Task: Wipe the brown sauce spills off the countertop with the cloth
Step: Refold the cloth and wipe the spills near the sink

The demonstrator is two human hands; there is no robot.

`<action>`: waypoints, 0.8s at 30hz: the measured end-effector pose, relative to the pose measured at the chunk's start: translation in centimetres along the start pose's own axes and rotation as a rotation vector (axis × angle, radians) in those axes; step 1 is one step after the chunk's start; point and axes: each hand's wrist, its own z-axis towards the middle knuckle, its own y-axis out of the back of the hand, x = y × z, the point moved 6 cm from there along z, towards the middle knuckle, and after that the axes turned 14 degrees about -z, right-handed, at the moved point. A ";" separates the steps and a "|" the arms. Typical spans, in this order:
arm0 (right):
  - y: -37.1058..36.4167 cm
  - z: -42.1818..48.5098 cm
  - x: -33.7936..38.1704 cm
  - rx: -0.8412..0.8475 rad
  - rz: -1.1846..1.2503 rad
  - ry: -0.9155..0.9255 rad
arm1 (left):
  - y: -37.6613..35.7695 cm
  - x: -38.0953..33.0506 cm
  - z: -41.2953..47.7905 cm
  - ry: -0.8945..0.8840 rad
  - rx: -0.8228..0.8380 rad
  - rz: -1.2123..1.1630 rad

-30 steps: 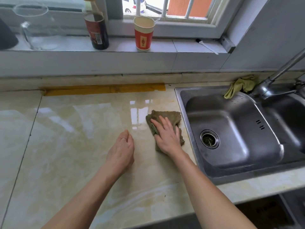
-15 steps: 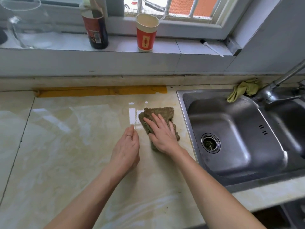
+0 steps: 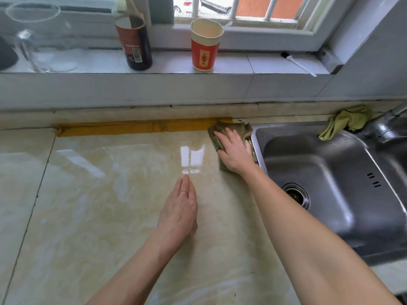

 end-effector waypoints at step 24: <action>-4.5 -17.1 1.1 -0.047 0.024 -0.012 | 1.8 -0.3 -1.1 0.000 0.019 -0.136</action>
